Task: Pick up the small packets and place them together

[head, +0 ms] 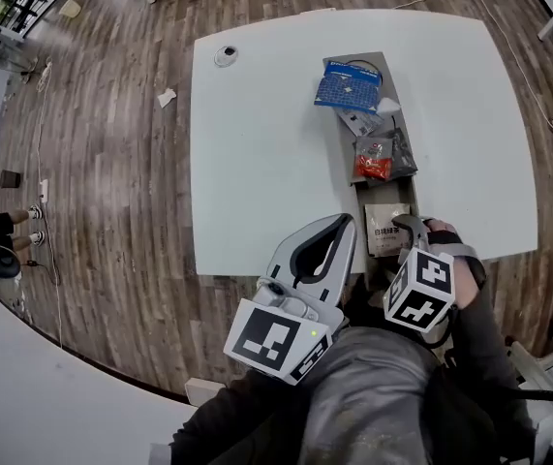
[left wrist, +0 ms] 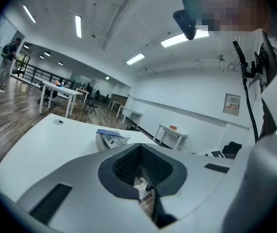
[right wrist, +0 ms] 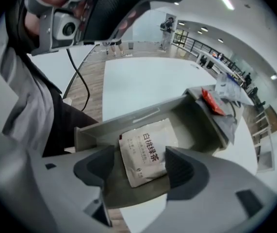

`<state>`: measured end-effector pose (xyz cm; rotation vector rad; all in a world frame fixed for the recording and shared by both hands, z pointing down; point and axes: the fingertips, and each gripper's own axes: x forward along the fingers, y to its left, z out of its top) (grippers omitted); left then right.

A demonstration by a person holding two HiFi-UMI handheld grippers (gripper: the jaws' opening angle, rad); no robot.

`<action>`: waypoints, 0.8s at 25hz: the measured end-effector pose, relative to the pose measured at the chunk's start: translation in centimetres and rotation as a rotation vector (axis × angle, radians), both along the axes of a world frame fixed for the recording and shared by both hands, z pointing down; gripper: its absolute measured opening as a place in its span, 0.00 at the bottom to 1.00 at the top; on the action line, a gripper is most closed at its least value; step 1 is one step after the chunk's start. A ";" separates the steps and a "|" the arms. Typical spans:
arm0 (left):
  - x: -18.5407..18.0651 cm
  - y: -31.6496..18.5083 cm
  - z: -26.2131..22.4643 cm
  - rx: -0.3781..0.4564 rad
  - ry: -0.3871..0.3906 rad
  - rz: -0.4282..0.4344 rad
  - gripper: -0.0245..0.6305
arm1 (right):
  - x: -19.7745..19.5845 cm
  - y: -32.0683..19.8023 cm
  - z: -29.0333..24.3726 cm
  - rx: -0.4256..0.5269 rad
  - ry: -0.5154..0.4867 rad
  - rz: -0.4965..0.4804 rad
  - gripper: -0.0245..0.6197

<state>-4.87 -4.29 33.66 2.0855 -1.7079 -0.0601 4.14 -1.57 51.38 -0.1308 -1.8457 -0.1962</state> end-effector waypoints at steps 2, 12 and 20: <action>-0.6 -0.4 0.5 -0.007 0.008 -0.002 0.04 | 0.1 -0.5 0.7 0.021 0.037 -0.002 0.53; -1.2 -1.7 1.4 -0.030 0.033 0.013 0.04 | -0.6 -3.0 -0.2 0.085 -0.002 0.046 0.17; 0.6 -0.9 -2.1 0.031 -0.024 0.026 0.04 | -1.2 -3.0 -6.4 0.143 -0.178 0.097 0.13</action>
